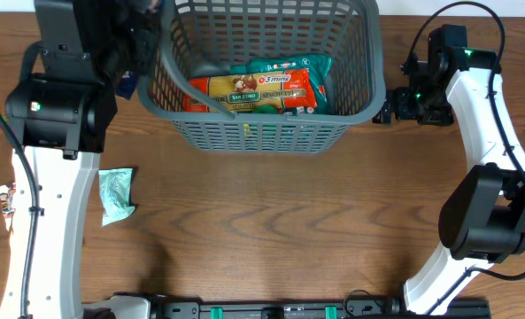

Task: Pack container
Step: 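Grasp the Kleenex tissue multipack with the left gripper, then lift the Kleenex pack over the basket and drop it inside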

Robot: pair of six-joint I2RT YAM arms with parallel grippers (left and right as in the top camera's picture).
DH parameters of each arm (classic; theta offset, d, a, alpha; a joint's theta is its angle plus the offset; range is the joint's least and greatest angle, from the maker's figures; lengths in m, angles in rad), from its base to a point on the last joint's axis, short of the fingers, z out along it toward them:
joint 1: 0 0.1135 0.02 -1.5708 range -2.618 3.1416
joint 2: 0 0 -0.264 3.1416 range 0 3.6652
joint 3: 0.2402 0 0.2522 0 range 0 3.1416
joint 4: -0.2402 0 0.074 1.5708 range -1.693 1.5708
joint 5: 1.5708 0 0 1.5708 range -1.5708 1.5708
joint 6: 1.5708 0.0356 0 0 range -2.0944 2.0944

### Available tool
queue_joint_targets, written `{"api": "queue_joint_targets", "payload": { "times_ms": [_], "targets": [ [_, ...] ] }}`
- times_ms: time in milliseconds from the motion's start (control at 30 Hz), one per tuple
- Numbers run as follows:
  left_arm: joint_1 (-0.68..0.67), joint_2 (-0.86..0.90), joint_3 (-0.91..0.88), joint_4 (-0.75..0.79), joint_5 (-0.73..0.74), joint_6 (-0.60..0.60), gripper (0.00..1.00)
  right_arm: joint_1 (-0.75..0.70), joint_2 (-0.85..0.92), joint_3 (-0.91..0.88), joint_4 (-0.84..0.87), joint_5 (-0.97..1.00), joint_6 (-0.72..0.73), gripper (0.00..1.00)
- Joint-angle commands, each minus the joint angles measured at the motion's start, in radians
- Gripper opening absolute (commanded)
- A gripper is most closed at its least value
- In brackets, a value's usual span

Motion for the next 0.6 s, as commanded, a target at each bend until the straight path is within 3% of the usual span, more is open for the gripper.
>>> {"api": "queue_joint_targets", "payload": {
  "times_ms": [0, 367, 567],
  "targets": [
    [0.04, -0.052, 0.014, 0.031, -0.08, -0.116, 0.06, -0.006, 0.001, -0.004, -0.002, 0.002, -0.014, 0.99],
    [0.119, -0.094, 0.014, 0.079, -0.186, -0.137, 0.05, -0.007, 0.001, -0.004, 0.0, 0.002, -0.029, 0.99],
    [-0.01, -0.064, 0.014, 0.075, -0.042, 0.119, 0.06, -0.006, 0.001, -0.004, 0.001, 0.002, -0.029, 0.99]
  ]
}}
